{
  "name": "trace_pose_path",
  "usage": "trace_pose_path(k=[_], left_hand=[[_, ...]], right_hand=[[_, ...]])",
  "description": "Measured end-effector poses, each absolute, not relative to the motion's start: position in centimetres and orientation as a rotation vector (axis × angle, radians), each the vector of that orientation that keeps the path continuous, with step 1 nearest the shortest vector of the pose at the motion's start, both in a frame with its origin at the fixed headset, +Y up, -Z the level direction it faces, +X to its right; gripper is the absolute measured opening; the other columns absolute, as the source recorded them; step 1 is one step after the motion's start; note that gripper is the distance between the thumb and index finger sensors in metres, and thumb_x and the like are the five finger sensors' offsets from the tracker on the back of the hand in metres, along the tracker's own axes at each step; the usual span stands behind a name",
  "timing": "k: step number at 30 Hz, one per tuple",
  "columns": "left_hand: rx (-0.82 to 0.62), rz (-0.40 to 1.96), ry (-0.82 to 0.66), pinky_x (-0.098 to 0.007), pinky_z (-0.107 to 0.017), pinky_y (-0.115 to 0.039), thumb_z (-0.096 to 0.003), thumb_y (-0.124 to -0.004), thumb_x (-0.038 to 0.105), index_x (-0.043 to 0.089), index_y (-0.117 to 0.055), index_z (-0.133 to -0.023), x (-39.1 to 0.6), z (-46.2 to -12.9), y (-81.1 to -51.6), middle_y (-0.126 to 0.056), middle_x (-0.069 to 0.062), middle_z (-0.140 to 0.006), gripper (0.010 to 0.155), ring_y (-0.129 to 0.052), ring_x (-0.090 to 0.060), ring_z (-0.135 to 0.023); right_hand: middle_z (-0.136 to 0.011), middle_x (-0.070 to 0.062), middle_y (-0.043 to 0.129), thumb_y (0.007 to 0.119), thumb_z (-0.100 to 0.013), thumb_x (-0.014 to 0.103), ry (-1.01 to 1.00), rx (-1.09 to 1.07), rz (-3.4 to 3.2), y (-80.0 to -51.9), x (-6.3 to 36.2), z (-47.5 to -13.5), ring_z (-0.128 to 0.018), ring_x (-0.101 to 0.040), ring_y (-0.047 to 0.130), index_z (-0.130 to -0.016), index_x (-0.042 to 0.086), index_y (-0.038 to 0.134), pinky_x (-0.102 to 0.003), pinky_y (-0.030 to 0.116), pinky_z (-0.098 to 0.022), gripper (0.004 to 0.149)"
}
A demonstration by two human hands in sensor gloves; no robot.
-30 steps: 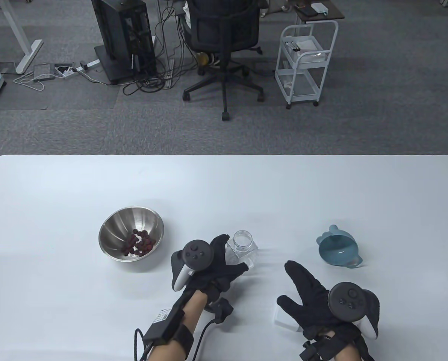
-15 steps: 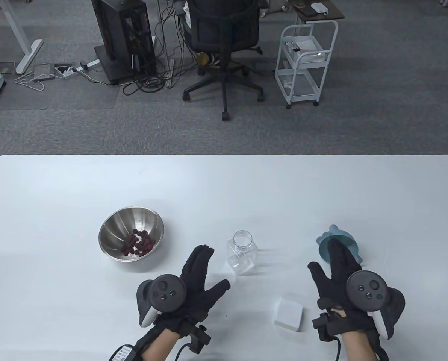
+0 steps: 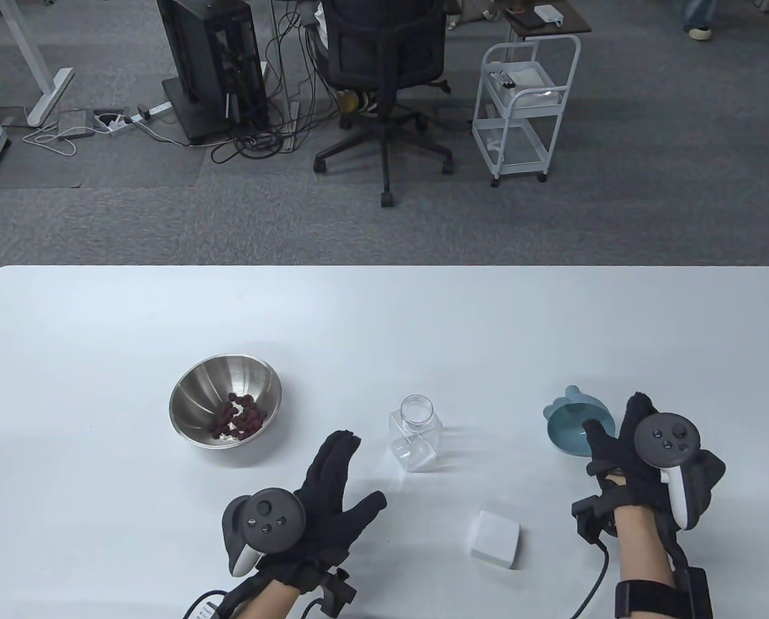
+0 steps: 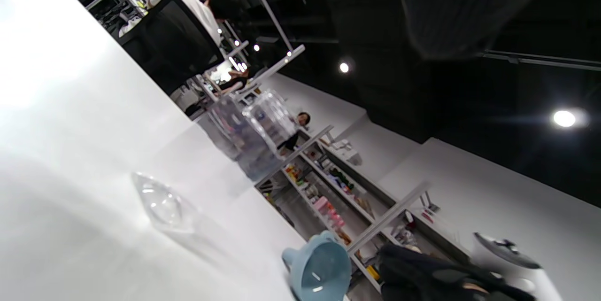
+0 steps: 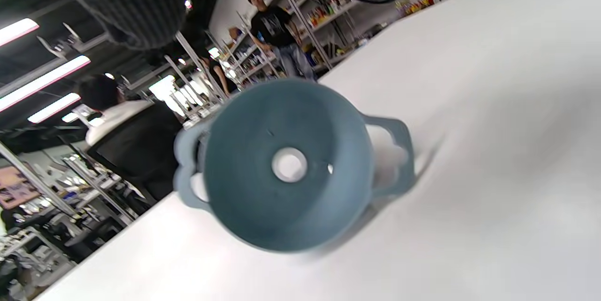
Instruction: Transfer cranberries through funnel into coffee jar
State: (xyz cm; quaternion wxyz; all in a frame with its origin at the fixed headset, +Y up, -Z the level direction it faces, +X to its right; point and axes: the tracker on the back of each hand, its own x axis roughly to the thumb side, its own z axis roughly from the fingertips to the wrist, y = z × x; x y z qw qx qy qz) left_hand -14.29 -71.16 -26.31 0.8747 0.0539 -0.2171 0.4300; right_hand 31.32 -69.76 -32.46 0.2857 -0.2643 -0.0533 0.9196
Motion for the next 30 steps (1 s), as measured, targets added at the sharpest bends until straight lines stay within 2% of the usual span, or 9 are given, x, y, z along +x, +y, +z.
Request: trace_pose_path(k=[9,14,18,20,26,30], left_hand=[[0.092,0.884,-0.467,-0.066,-0.076,-0.047,-0.0508,-0.075,0.058,0.012,-0.038,-0.114,-13.9,-26.3,-71.4,-0.036,-0.021,-0.120,0.086,-0.048,-0.054,-0.110],[0.090,0.892,-0.462,-0.066,-0.076,-0.047,-0.0508,-0.075,0.058,0.012,-0.038,-0.114,-14.0,-26.3,-71.3,-0.036,-0.021,-0.120,0.086,-0.048,-0.054,-0.110],[0.093,0.894,-0.462,-0.066,-0.076,-0.047,-0.0509,-0.075,0.058,0.012,-0.038,-0.114,-14.0,-26.2,-71.4,-0.036,-0.021,-0.120,0.086,-0.048,-0.054,-0.110],[0.094,0.894,-0.463,-0.066,-0.076,-0.047,-0.0509,-0.075,0.058,0.012,-0.038,-0.114,-14.0,-26.2,-71.4,-0.036,-0.021,-0.120,0.086,-0.048,-0.054,-0.110],[0.093,0.898,-0.459,-0.066,-0.076,-0.047,-0.0508,-0.075,0.058,0.012,-0.038,-0.114,-14.1,-26.3,-71.4,-0.036,-0.021,-0.120,0.086,-0.048,-0.054,-0.110],[0.093,0.899,-0.457,-0.066,-0.076,-0.047,-0.0508,-0.075,0.058,0.012,-0.038,-0.114,-14.2,-26.3,-71.3,-0.036,-0.021,-0.120,0.086,-0.048,-0.054,-0.110]], right_hand=[[-0.114,-0.013,0.056,0.084,-0.045,0.047,0.014,-0.873,2.457,-75.1,33.1,-35.6,-0.102,-0.042,0.061,-0.106,0.017,0.045,-0.056,0.060,-0.067,0.079],[-0.107,-0.011,0.071,0.081,-0.046,0.046,0.026,-0.955,2.461,-76.7,33.2,-35.9,-0.096,-0.038,0.069,-0.103,0.017,0.054,-0.052,0.063,-0.065,0.070],[-0.092,-0.007,0.089,0.077,-0.048,0.040,-0.051,-0.991,2.550,-76.4,32.9,-36.1,-0.085,-0.032,0.082,-0.095,0.019,0.070,-0.047,0.069,-0.059,0.052],[-0.087,-0.006,0.092,0.077,-0.048,0.039,-0.057,-0.981,2.558,-76.2,32.8,-36.1,-0.080,-0.032,0.085,-0.092,0.020,0.074,-0.046,0.071,-0.057,0.048],[-0.074,-0.006,0.095,0.074,-0.049,0.041,-0.110,-0.934,2.526,-74.7,32.6,-35.7,-0.065,-0.032,0.088,-0.089,0.015,0.077,-0.044,0.073,-0.049,0.047],[-0.063,-0.005,0.098,0.076,-0.049,0.043,-0.157,-0.923,2.503,-72.4,32.6,-35.1,-0.054,-0.029,0.091,-0.083,0.012,0.083,-0.041,0.076,-0.042,0.046]])
